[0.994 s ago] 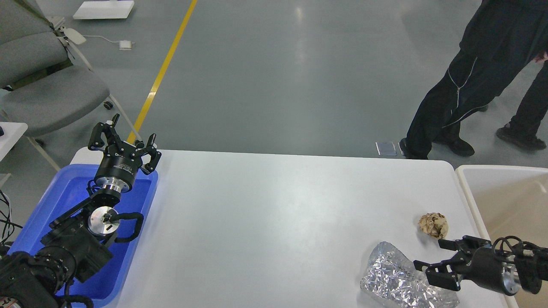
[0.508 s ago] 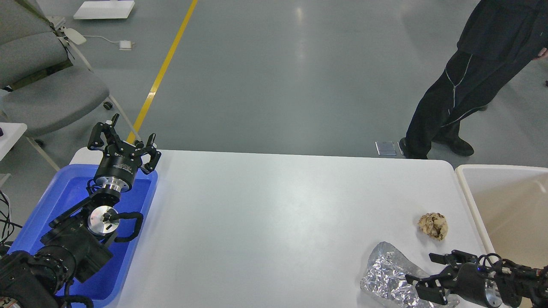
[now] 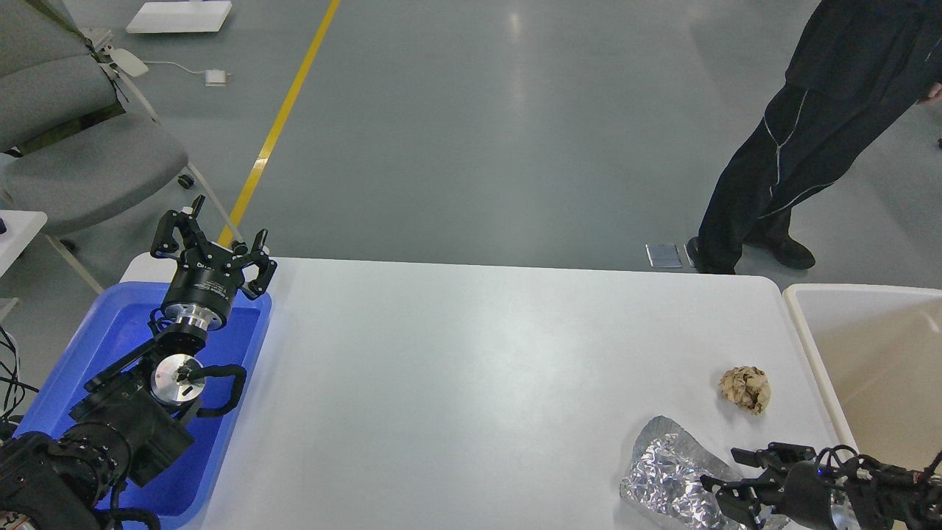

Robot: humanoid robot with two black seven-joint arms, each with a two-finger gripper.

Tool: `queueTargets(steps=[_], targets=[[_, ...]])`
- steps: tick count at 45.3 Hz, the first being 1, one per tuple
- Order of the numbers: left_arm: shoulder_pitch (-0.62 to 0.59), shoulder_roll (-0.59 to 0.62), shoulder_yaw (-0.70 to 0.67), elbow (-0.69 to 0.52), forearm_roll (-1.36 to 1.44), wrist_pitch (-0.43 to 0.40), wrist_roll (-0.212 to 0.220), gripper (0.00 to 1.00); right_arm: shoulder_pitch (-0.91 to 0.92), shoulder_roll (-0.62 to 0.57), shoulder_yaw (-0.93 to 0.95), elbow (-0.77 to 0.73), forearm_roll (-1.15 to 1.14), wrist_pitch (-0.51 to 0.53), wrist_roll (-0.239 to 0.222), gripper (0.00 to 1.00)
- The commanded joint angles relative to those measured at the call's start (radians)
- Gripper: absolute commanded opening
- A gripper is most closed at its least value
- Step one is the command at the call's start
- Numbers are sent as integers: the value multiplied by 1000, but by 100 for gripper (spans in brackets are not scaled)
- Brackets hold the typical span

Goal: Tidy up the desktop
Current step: 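Close the right gripper on the silver foil wrapper, then lift the foil wrapper and carry it over the white bin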

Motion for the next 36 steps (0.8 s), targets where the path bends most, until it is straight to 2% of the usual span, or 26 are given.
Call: queueTargets(steps=[1,27,36], targets=[[1,0,0,0,0,0,-1,100,5,5,-17,-11,7,-1,6,0],[0,0,2,0,0,0,0,100,10,-10,0,16,63,-21,10,0],[0,0,3,0,0,-2,0,100,83,-134,-14,121,96,-7,53,0]])
